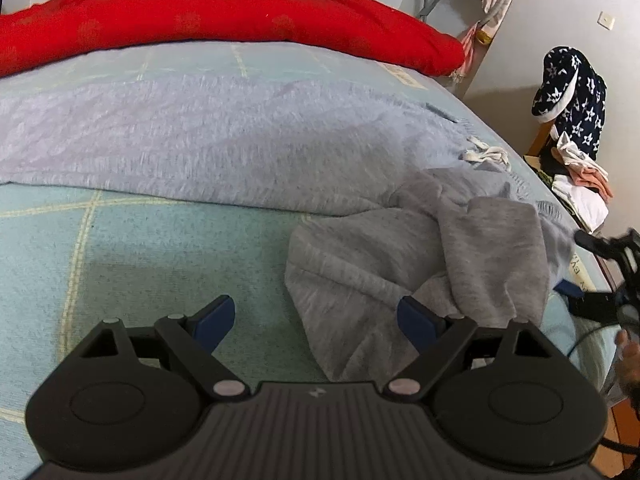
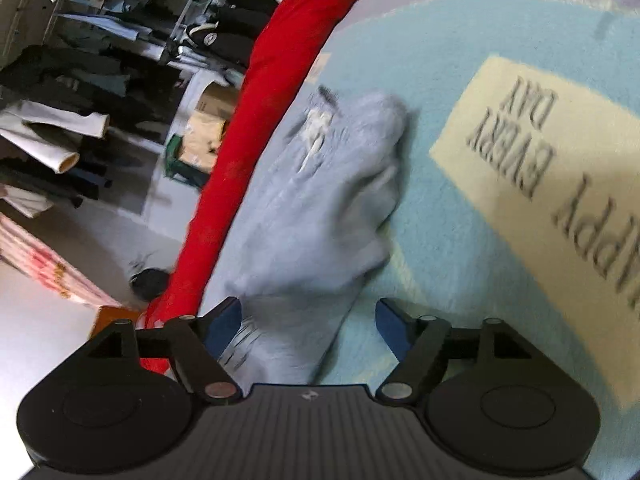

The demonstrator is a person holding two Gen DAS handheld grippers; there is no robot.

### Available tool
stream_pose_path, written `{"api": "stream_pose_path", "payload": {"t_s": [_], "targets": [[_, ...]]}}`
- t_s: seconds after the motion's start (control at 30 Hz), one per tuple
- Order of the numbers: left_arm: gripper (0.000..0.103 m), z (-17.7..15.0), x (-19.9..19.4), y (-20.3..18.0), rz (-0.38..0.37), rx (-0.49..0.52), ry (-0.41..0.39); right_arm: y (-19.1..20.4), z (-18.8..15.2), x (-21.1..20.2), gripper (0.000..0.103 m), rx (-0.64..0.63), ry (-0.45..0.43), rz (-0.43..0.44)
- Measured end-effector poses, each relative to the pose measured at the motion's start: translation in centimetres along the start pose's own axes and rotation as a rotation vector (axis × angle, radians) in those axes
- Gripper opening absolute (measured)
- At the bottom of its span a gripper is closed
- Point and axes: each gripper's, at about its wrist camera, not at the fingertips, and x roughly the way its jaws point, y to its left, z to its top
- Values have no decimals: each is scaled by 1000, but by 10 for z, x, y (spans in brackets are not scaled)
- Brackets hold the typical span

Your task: Fold clothes

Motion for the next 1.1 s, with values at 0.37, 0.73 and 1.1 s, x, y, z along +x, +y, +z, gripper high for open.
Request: {"api": "stream_pose_path", "payload": {"t_s": [0.37,0.73,1.1], "targets": [[89,3,9,3,-36,14,9,22,-5,46,79,-112,34,-15],[92,0,13,8,-60,32,-3,-10,-4,34,3,10,4,-53],[92,1,6,14,-48,29,11,33,-17,-32,4,-85,-10,-98]]}}
